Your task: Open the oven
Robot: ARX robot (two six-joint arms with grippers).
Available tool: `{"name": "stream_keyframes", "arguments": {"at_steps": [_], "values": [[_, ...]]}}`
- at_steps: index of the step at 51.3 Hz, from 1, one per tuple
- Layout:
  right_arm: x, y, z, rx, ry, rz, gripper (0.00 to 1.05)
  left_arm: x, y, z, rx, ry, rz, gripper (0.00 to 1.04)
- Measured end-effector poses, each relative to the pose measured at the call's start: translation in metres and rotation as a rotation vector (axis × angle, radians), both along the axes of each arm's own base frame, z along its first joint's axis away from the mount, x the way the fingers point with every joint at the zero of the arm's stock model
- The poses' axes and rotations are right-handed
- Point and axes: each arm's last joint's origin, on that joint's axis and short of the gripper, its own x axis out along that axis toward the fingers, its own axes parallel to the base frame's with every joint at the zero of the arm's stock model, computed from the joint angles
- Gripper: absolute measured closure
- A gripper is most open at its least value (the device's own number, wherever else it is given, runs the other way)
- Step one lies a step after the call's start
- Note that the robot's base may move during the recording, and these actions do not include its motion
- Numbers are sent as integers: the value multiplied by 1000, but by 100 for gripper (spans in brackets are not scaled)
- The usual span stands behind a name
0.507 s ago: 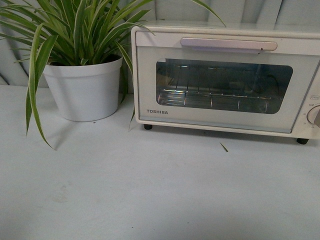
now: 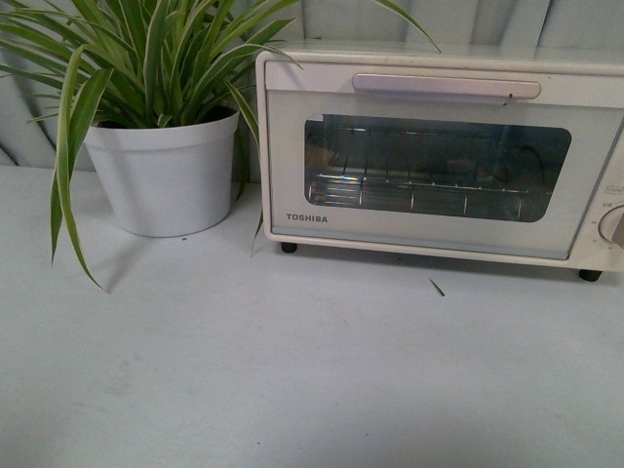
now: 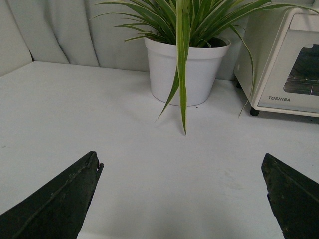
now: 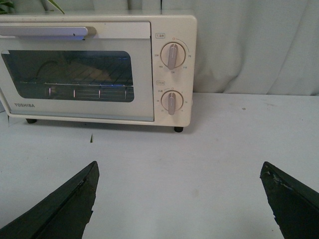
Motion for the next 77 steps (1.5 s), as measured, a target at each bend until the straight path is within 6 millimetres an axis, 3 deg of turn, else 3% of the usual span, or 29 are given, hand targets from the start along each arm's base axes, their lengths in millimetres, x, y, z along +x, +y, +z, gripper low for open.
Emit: {"name": "stream_keyframes", "arguments": {"at_steps": [3, 9, 16, 22, 29, 46, 64, 72, 77], "values": [[0, 0, 0, 0, 0, 0, 9, 0, 0, -1, -15, 22, 11, 6], [0, 0, 0, 0, 0, 0, 9, 8, -6, -5, -214, 232, 1, 6], [0, 0, 0, 0, 0, 0, 9, 30, -25, 9, -469, 345, -128, 6], [0, 0, 0, 0, 0, 0, 9, 64, -54, 18, -653, 446, -207, 6], [0, 0, 0, 0, 0, 0, 9, 110, -87, 14, -825, 534, -234, 6], [0, 0, 0, 0, 0, 0, 9, 162, -130, -10, -932, 631, -172, 6], [0, 0, 0, 0, 0, 0, 9, 191, -157, -20, -990, 670, -162, 6], [0, 0, 0, 6, 5, 5, 9, 192, -162, -22, -996, 667, -158, 6], [4, 2, 0, 116, 116, 61, 9, 192, -162, -22, -1002, 665, -153, 7]]}}
